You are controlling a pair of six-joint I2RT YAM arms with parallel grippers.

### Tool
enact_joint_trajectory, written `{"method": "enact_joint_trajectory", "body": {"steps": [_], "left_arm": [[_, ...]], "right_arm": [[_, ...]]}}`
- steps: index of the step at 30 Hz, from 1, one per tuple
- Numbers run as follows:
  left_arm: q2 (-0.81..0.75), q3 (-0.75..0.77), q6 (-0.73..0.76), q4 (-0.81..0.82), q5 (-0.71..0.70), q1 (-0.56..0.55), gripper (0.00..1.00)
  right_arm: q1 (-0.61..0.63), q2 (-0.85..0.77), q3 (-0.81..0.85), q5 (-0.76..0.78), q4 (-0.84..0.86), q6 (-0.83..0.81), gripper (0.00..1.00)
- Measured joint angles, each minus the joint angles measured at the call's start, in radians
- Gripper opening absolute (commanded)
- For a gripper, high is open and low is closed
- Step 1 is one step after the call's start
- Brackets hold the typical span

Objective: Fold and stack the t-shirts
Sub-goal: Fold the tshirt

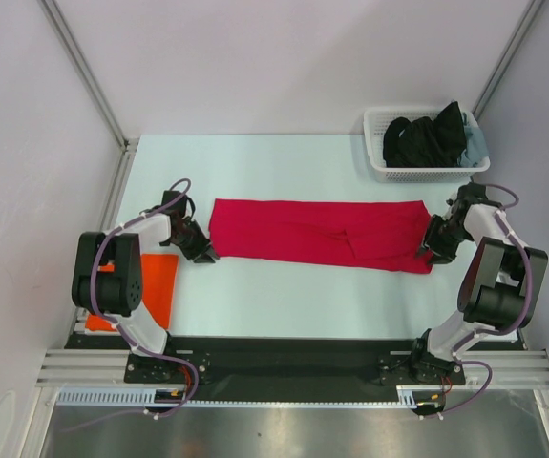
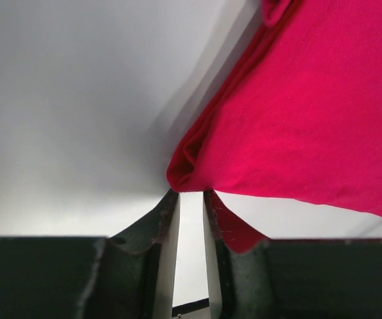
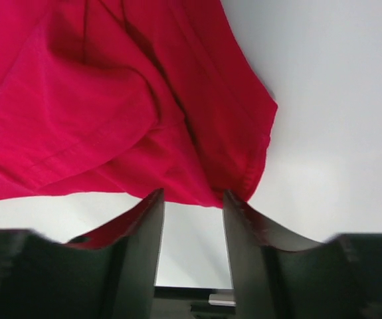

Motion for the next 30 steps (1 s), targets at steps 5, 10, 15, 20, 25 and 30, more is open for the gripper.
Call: {"method": "enact_joint_trajectory", "body": {"steps": [5, 10, 15, 20, 25, 30], "left_arm": [[0.01, 0.007, 0.002, -0.001, -0.008, 0.0, 0.16], [0.021, 0.019, 0.002, -0.003, -0.017, 0.0, 0.1], [0.032, 0.033, 0.005, -0.008, -0.023, 0.0, 0.01], [0.033, 0.035, 0.008, -0.008, -0.025, 0.0, 0.05], [0.026, 0.035, 0.01, -0.009, -0.024, 0.0, 0.26], [-0.045, 0.019, 0.008, -0.024, -0.04, 0.003, 0.41]], "right_arm": [[0.01, 0.028, 0.008, -0.001, 0.018, -0.006, 0.41], [0.019, 0.064, 0.036, -0.002, 0.027, -0.01, 0.38], [0.022, 0.072, 0.04, -0.002, 0.033, -0.013, 0.38], [0.028, 0.073, 0.04, -0.001, 0.033, -0.014, 0.37], [0.031, 0.073, 0.04, -0.001, 0.033, -0.015, 0.38], [0.034, 0.073, 0.04, -0.001, 0.032, -0.021, 0.39]]}}
